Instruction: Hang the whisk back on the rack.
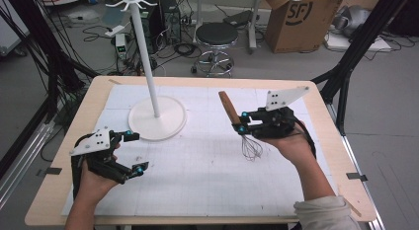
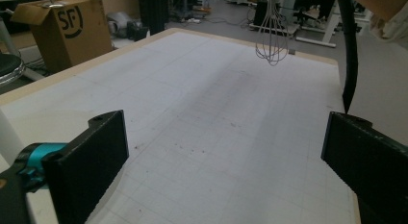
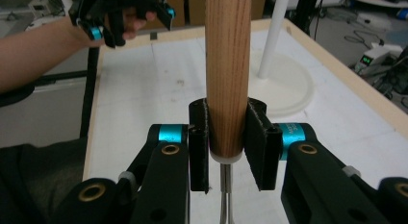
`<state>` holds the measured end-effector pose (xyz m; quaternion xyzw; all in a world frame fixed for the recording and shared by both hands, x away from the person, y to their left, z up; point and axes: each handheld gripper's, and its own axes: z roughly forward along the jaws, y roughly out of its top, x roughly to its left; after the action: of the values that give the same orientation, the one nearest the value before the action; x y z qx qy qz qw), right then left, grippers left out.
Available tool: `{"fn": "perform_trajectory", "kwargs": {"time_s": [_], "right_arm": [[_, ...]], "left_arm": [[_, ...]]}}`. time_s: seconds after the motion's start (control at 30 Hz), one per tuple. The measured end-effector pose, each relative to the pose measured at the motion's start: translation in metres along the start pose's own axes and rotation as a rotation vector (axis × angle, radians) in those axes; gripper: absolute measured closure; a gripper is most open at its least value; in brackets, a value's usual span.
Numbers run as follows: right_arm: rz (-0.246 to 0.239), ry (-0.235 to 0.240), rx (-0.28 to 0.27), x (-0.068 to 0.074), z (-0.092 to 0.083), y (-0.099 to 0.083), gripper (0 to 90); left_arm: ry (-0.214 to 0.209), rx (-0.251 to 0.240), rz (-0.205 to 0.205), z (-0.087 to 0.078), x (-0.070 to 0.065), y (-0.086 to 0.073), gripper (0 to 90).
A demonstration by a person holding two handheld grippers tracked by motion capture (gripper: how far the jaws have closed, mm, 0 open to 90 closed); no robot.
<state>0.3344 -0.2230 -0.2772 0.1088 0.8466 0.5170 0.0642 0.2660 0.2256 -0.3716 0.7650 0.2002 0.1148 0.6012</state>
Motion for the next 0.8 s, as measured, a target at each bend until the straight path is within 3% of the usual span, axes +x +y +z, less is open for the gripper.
{"fn": "perform_trajectory", "kwargs": {"time_s": [0.1, 0.43, 0.73, 0.8], "right_arm": [[0.002, 0.004, -0.009, -0.004, 0.004, 0.006, 73.5], [0.007, 0.098, -0.056, -0.024, 0.027, 0.055, 73.5], [-0.011, 0.112, -0.053, -0.035, 0.044, 0.084, 73.5], [-0.044, 0.099, -0.031, -0.038, 0.05, 0.094, 73.5]], "left_arm": [[-0.005, 0.001, 0.008, 0.002, -0.003, 0.002, 3.1], [-0.014, 0.011, 0.011, 0.006, -0.005, 0.002, 3.0], [-0.019, 0.013, 0.008, 0.007, -0.005, 0.001, 3.0], [-0.017, 0.014, 0.009, 0.006, -0.005, 0.001, 3.1]]}}
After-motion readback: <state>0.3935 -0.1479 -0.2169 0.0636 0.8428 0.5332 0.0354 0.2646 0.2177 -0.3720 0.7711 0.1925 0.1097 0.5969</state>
